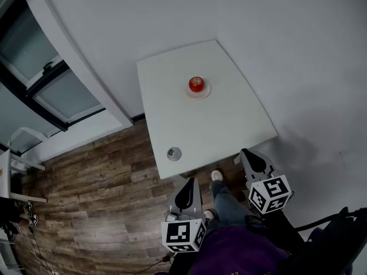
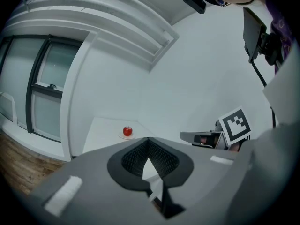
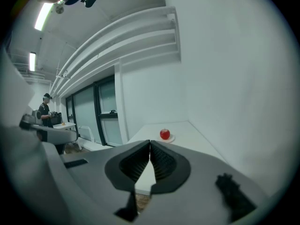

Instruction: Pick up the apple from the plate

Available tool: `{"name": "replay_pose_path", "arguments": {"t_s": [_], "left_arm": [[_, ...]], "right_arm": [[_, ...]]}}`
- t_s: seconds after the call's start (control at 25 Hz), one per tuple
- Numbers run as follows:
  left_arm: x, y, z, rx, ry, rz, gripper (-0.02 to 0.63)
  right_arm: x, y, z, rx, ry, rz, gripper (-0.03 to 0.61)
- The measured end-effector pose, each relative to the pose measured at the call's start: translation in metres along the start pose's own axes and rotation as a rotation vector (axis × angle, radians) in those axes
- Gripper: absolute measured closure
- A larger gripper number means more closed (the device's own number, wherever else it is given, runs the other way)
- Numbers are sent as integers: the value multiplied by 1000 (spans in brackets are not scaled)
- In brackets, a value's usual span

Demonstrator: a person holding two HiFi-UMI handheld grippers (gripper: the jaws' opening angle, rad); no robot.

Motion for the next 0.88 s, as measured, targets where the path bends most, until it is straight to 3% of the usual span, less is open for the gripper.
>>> {"name": "replay_pose_path", "arguments": {"t_s": [0.44,0.88], "left_arm": [[-112,36,25,0,24,11,606],[-211,78,37,-28,43,-32,606]], "right_arm": [[-108,34,-58,18,55,-2,566],[-193,62,-118,17,121,4,566]]}}
Point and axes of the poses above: the fingertips, and each gripper's own axes: x backward along the fingers, z to its left, y out of its top, the point moved 2 cm from there along x, backward along the fingers, and after that the axes turned 8 degrees about x, right-handed, at the moved point
